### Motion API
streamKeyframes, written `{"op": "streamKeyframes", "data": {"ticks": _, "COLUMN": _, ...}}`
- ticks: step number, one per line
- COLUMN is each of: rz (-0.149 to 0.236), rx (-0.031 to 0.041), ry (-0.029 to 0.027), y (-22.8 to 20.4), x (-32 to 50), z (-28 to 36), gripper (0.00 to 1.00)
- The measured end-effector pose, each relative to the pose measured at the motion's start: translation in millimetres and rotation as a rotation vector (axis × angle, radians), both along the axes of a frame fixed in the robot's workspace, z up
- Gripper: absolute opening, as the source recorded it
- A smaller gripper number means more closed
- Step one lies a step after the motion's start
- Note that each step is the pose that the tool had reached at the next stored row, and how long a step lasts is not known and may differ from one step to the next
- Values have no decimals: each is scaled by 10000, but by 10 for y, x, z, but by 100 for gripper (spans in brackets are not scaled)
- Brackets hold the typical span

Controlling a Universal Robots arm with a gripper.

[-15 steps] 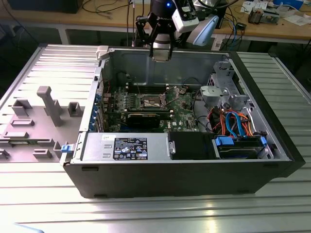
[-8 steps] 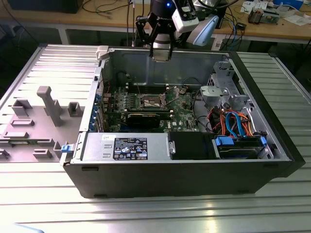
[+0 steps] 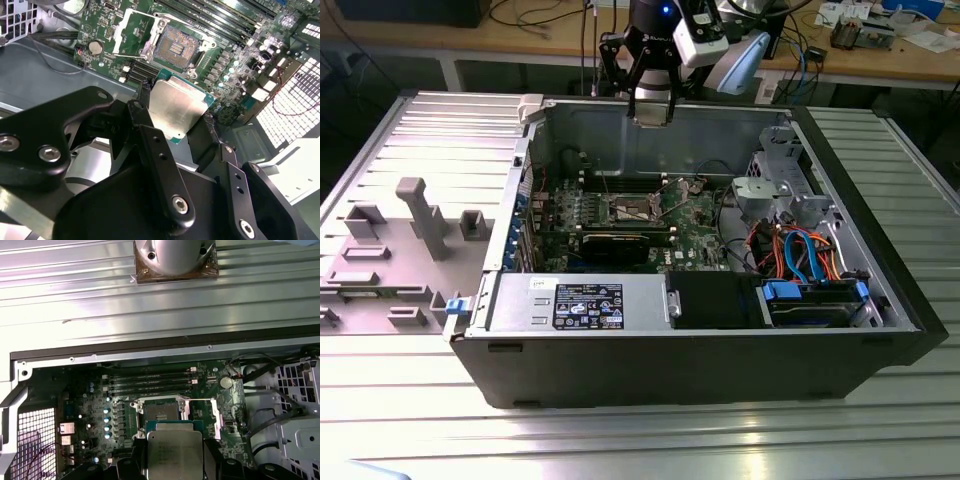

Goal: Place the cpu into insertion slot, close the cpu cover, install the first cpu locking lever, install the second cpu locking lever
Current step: 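Place the cpu into insertion slot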

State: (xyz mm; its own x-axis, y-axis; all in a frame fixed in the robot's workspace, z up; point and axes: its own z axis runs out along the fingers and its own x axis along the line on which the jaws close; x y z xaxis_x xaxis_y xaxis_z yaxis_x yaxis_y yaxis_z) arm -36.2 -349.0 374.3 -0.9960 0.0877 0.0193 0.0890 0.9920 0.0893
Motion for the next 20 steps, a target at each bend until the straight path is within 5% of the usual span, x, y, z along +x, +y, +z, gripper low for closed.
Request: {"op": "streamKeyframes", "data": {"ticks": 20, "rz": -323, "rx": 1, "ry": 0, "y": 0, "x": 0, "z": 0, "gripper": 55}}
